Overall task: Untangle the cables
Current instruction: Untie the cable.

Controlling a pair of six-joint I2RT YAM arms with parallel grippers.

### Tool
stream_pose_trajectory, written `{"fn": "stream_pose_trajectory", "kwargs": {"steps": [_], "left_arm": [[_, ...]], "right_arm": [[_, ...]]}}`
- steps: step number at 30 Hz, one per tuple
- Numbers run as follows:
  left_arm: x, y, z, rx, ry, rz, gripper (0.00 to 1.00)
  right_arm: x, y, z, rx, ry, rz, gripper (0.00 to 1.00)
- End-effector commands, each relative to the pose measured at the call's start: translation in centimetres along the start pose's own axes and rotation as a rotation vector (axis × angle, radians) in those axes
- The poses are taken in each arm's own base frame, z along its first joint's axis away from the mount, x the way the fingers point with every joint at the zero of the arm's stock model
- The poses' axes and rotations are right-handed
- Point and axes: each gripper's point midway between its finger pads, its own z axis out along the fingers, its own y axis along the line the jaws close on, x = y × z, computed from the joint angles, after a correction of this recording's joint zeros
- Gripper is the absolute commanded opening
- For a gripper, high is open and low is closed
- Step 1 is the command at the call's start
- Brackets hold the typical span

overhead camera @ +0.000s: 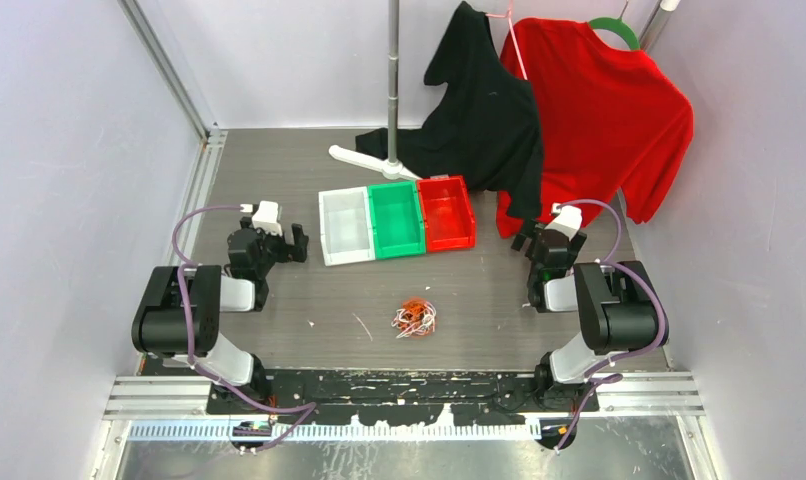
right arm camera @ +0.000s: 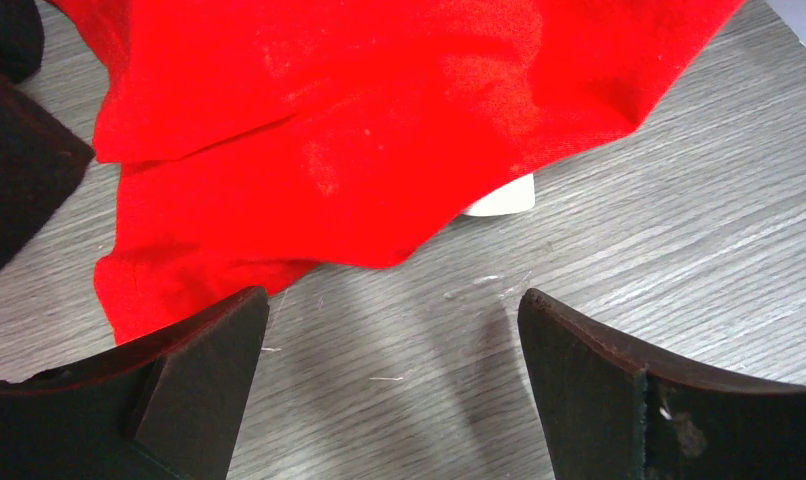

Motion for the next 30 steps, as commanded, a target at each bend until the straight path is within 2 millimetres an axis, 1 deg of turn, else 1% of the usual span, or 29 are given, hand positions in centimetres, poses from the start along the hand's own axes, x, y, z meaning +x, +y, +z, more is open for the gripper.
{"fn": "stream_pose_trajectory", "kwargs": {"steps": [1,11,12,13,14,15,16,17,18,20,21,23,25,26,27,28,30], "left_arm": [[-1.7,0.2,0.1,-0.011,-0.054,0.033,0.99],[-1.8,0.3,0.2,-0.013,-0.055,0.031,0.99],[-1.8,0.3,0.2,-0.012,-0.057,0.032,1.0],[-1.8,0.3,0.2,-0.012,-0.056,0.032,1.0],[-1.9,0.3,0.1,-0.012,-0.06,0.031,1.0],[-2.1,0.3,0.1,-0.013,-0.06,0.03,1.0],[-2.6,0.4,0.2,-0.011,-0.058,0.03,1.0],[-2.9,0.3,0.2,-0.003,-0.042,0.027,1.0],[-3.5,0.0,0.2,0.018,-0.015,0.03,1.0],[-3.9,-1.2,-0.2,0.105,0.085,0.056,1.0],[-4.3,-1.7,-0.5,0.133,0.122,0.053,0.99],[-4.7,-2.4,-1.6,0.184,0.186,0.065,1.0],[-5.1,-3.2,-2.9,0.238,0.235,0.088,0.99],[-5.4,-3.5,-3.5,0.258,0.253,0.099,0.99],[-5.2,-3.9,-4.2,0.284,0.289,0.101,0.99],[-6.1,-4.3,-5.2,0.305,0.291,0.113,0.99],[-6.8,-5.1,-6.7,0.344,0.318,0.116,0.99]], "right_arm": [[-2.8,0.7,0.4,-0.017,-0.08,0.039,1.0],[-2.8,0.7,0.5,-0.019,-0.079,0.04,1.0],[-3.2,0.5,0.5,-0.001,-0.09,0.049,1.0],[-3.9,-0.5,0.4,0.058,-0.104,0.074,1.0],[-5.1,-1.6,0.1,0.138,-0.117,0.112,1.0],[-6.2,-3.0,-0.4,0.235,-0.098,0.143,1.0],[-6.9,-4.0,-1.0,0.319,-0.055,0.168,1.0],[-7.9,-4.3,-1.4,0.357,-0.015,0.171,1.0],[-7.3,-4.2,-2.0,0.357,0.082,0.123,1.0],[-8.3,-3.0,-2.6,0.307,0.133,0.163,1.0],[-8.6,-2.5,-2.9,0.28,0.125,0.212,1.0],[-10.5,-1.3,-4.6,0.18,0.043,0.369,1.0],[-11.4,-0.3,-6.5,0.091,0.004,0.54,1.0],[-12.0,0.7,-7.5,0.014,-0.005,0.591,1.0],[-12.0,1.9,-8.5,-0.069,0.013,0.619,1.0],[-11.8,3.0,-9.5,-0.145,0.037,0.631,1.0],[-10.4,4.5,-11.4,-0.217,0.113,0.616,1.0]]}}
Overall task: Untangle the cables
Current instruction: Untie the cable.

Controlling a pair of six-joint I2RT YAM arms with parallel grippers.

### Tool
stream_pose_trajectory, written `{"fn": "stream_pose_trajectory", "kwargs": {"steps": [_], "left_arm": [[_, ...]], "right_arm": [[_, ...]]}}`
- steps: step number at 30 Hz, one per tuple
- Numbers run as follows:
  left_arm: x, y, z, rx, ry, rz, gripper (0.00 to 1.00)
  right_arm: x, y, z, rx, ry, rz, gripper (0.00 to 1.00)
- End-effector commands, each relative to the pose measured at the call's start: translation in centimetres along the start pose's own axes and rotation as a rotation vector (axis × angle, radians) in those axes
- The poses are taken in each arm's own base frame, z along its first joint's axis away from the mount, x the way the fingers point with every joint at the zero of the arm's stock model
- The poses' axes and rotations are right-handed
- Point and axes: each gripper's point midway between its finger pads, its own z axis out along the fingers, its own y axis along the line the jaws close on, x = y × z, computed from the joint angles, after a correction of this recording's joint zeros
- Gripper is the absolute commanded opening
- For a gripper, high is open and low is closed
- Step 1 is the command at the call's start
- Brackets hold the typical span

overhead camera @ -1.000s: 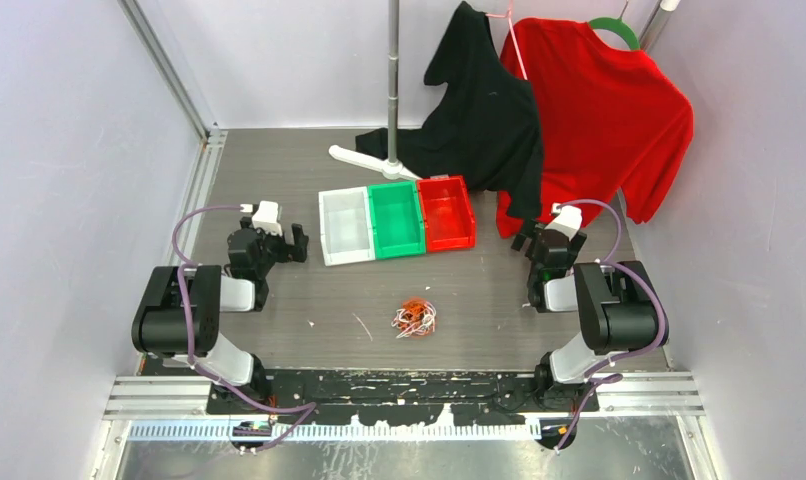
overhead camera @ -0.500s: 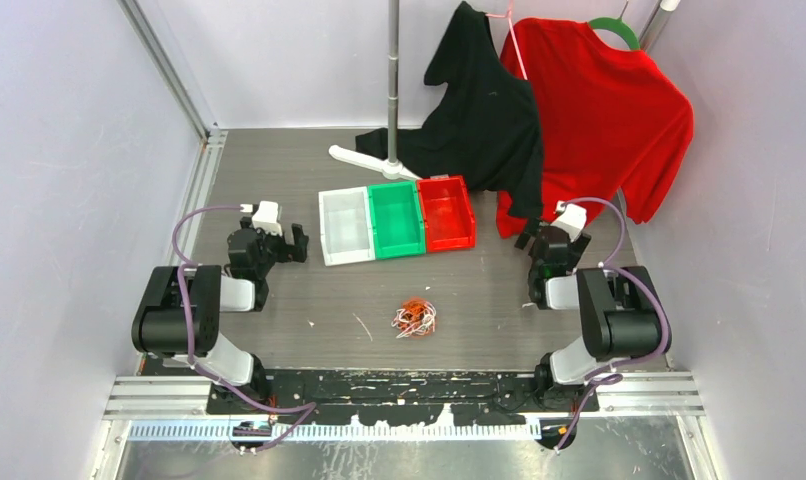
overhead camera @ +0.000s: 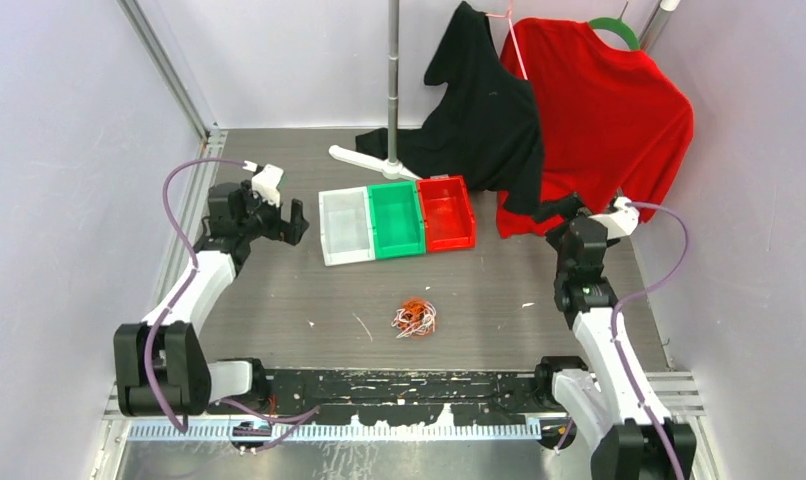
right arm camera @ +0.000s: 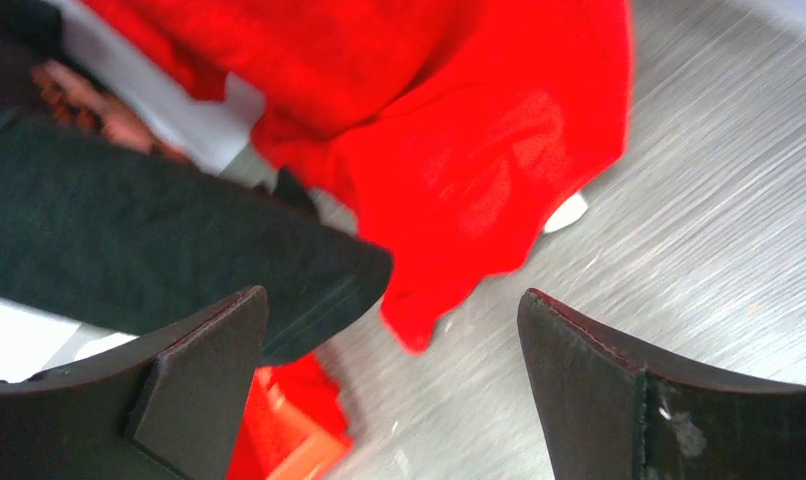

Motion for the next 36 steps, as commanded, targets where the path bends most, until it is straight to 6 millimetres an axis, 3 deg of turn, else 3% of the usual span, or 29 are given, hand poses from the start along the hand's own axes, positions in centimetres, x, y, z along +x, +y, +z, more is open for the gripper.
{"fn": "stream_pose_trajectory", "kwargs": {"steps": [1,6,11,18,24,32,36], "left_arm": [[1.7,-4.0,-4.2,0.181,0.173,0.005,1.0],[0.6,-6.8,-7.4,0.299,0.201,-0.011,1.0],[0.3,-8.1,-9.1,0.357,0.23,-0.015,0.99],[1.7,-8.2,-10.1,0.363,0.311,-0.021,1.0],[1.9,-8.6,-11.4,0.363,0.316,0.008,0.99],[2.5,-9.2,-12.3,0.388,0.313,0.04,0.99],[2.7,-9.3,-12.3,0.391,0.314,0.037,1.0]], "right_arm": [[5.8,2.1,-4.4,-0.145,0.272,0.083,1.0],[11.8,2.4,-10.3,-0.223,0.424,0.004,0.99],[16.3,3.4,-14.9,-0.318,0.578,0.007,0.84],[21.4,8.8,-20.9,-0.515,0.747,-0.122,0.78],[25.1,11.6,-21.9,-0.543,0.82,-0.209,0.63],[24.6,13.0,-21.9,-0.574,0.796,-0.242,0.58],[24.6,13.5,-22.0,-0.584,0.798,-0.252,0.47]]}}
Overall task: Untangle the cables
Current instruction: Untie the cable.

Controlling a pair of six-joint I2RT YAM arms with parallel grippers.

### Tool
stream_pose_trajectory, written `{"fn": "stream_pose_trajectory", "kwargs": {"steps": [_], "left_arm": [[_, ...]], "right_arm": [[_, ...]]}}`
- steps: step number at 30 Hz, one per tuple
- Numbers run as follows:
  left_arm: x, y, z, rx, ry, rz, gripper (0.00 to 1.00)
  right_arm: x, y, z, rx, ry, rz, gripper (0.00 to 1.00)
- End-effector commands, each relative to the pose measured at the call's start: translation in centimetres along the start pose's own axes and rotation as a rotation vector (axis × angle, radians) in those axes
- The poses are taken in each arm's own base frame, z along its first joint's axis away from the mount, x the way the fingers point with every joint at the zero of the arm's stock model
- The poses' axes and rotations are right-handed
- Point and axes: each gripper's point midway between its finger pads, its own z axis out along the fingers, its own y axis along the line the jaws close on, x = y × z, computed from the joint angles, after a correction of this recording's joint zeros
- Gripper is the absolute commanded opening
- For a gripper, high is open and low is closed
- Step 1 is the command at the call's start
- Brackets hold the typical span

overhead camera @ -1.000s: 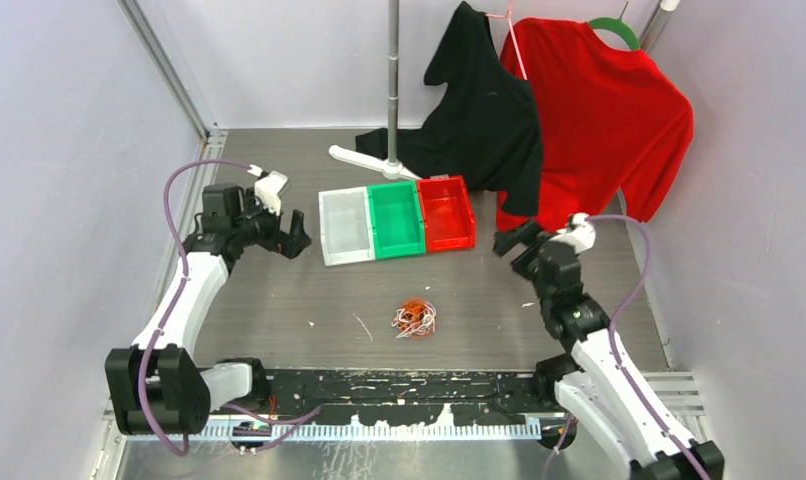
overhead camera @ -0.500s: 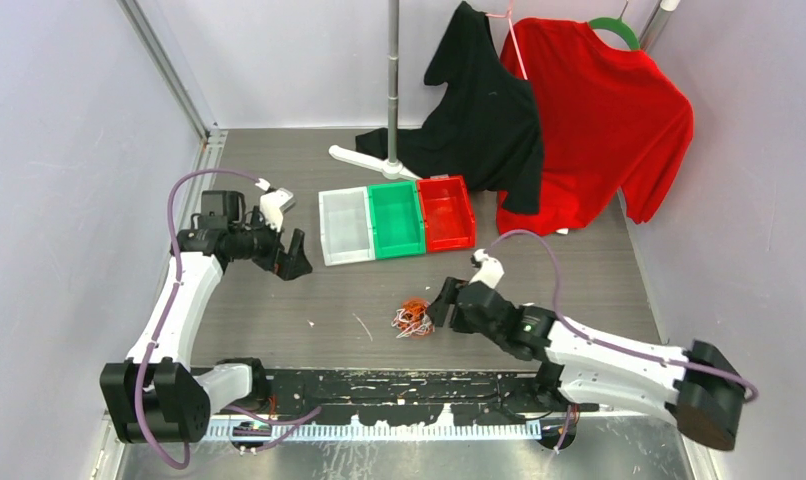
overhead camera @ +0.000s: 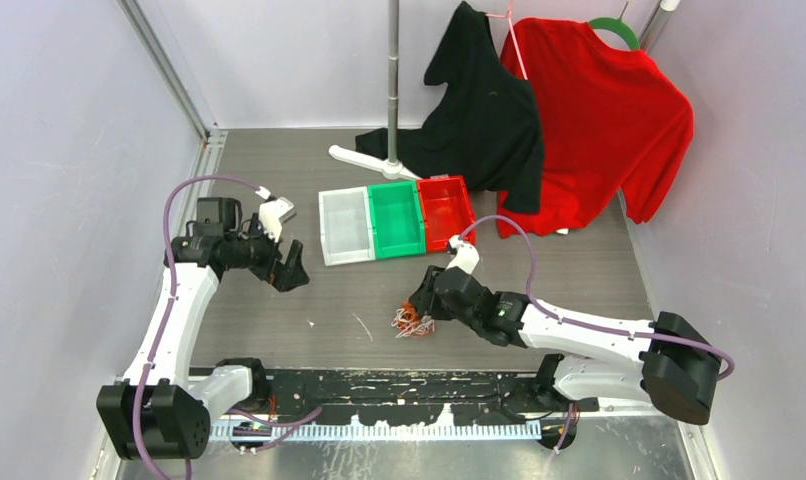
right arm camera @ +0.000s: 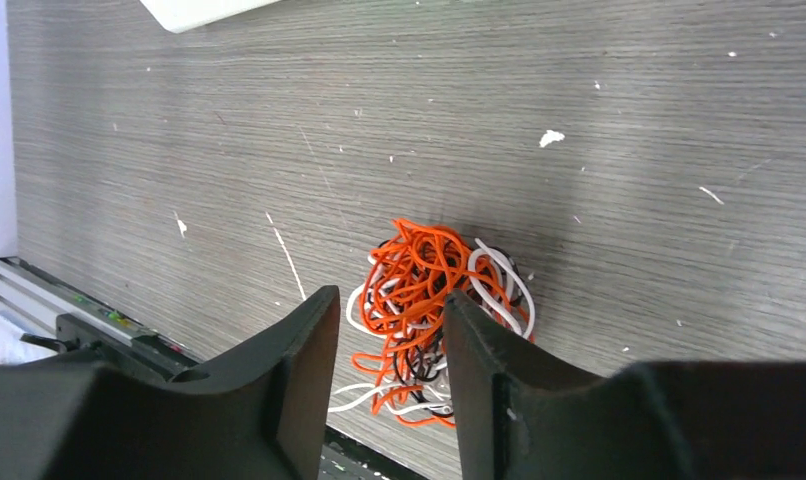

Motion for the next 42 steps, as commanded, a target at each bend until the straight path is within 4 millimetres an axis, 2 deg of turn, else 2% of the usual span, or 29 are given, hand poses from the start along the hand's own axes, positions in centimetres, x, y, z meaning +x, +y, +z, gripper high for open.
{"fn": "stream_pose_trajectory", "kwargs": {"steps": [1,10,11,12,13,15,18,22,26,31,34,39,41,42], "left_arm": [[-0.7,-0.5,-0.5,0.016,-0.031,0.032,1.0],[-1.1,-0.9,-1.0,0.01,-0.054,0.044,1.0],[-1.1,-1.0,-1.1,0.011,-0.056,0.047,1.0],[-1.2,-1.0,-1.1,0.01,-0.059,0.051,1.0],[-1.2,-1.1,-1.2,0.01,-0.061,0.053,1.0],[-1.2,-1.2,-1.3,0.015,-0.064,0.061,1.0],[-1.1,-1.4,-1.3,0.021,-0.062,0.066,0.99],[-1.1,-1.3,-1.3,0.022,-0.059,0.067,1.0],[-1.2,-1.4,-1.5,0.022,-0.059,0.072,1.0],[-1.5,-1.6,-1.7,0.022,-0.07,0.078,1.0],[-1.5,-1.8,-1.8,0.029,-0.072,0.074,1.0],[-1.3,-2.0,-1.7,0.038,-0.07,0.067,1.0],[-1.2,-2.2,-1.8,0.044,-0.072,0.067,1.0],[-1.2,-2.3,-1.8,0.05,-0.073,0.065,0.99]], "right_arm": [[-1.6,3.2,-0.4,-0.086,-0.027,-0.004,0.45],[-0.7,3.0,0.6,-0.047,0.019,-0.019,0.42],[-0.6,2.5,0.6,-0.019,0.026,-0.028,0.45],[-0.7,2.2,0.5,0.0,0.025,-0.036,0.54],[-0.9,2.0,0.3,0.01,0.022,-0.041,0.59],[-1.3,1.7,-0.2,0.018,0.005,-0.041,0.62],[-2.4,1.8,-1.2,0.011,-0.034,-0.034,0.6],[-2.7,0.9,-1.6,0.048,-0.03,-0.054,0.53],[-1.7,-0.3,-1.1,0.065,0.006,-0.034,0.5],[0.0,0.4,0.2,0.018,0.076,-0.015,0.49],[-0.1,1.4,0.8,-0.017,0.077,-0.001,0.42],[-1.2,3.1,0.8,-0.071,0.053,0.004,0.09],[-1.9,3.9,0.3,-0.096,0.037,0.003,0.02],[-2.4,4.5,0.0,-0.113,0.026,0.004,0.01]]}}
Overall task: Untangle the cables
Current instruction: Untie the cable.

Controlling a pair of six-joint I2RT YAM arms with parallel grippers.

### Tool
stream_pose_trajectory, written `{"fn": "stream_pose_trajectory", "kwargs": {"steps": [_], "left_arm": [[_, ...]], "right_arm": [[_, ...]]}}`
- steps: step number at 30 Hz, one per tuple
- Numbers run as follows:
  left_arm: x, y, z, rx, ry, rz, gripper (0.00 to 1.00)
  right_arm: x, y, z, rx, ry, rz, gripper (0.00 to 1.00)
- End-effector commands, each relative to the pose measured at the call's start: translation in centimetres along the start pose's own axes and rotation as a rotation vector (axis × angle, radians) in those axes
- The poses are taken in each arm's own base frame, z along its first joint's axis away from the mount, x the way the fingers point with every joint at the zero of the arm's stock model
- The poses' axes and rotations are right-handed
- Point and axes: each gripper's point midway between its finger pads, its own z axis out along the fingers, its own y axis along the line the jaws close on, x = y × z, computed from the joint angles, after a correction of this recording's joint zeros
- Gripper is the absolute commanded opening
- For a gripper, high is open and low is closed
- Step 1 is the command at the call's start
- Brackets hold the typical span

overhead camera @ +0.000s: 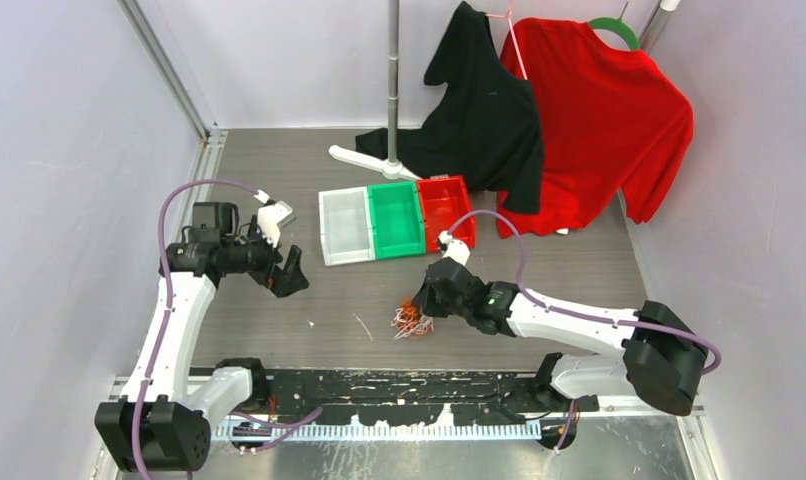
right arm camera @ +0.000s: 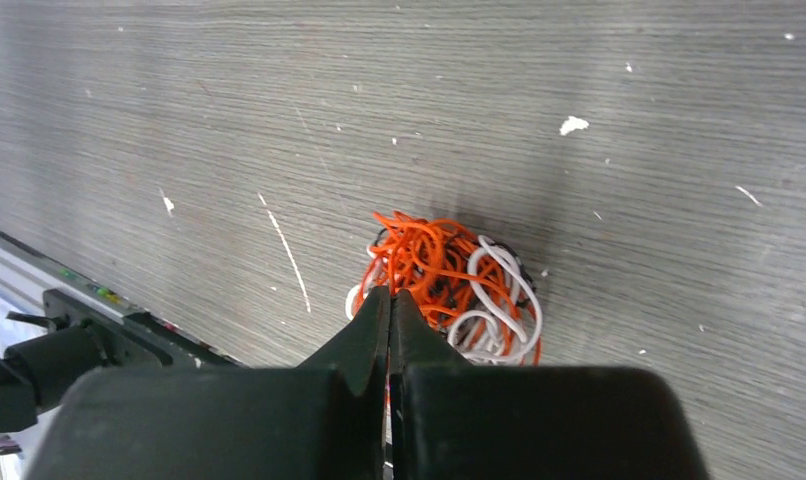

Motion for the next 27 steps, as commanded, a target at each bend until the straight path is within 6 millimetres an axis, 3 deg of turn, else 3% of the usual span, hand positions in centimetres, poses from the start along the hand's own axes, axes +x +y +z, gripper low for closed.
{"fn": "stream_pose_trajectory", "kwargs": {"steps": [1,7,14,15,17,20,23,27], "left_arm": [[-1.2,-1.1,-0.8,0.032,-0.051,0.03,1.0],[-1.9,-2.5,-1.0,0.098,-0.085,0.012,0.99],[-2.4,-4.7,-1.2,0.192,-0.119,-0.017,1.0],[-2.5,-4.9,-1.4,0.194,-0.126,-0.008,0.99],[-2.5,-5.0,-1.6,0.187,-0.13,0.009,0.99],[-2.5,-4.9,-1.7,0.175,-0.136,0.038,0.99],[-2.6,-4.7,-1.7,0.169,-0.137,0.038,1.0],[-2.6,-4.7,-1.7,0.164,-0.133,0.037,0.99]], "right_arm": [[-3.5,4.5,-1.7,-0.148,-0.089,0.019,0.01],[-4.6,7.6,-3.4,-0.259,-0.085,0.003,0.01],[-5.2,8.2,-4.4,-0.26,-0.081,-0.019,0.01],[-5.2,7.5,-4.5,-0.208,-0.071,-0.031,0.04],[-5.3,5.0,-4.5,-0.067,-0.063,-0.049,0.39],[-4.2,2.1,-4.0,0.025,-0.048,-0.031,0.55],[-2.7,0.2,-3.1,0.056,-0.026,0.009,0.57],[-1.6,-1.3,-1.7,0.061,-0.002,0.043,0.5]]}}
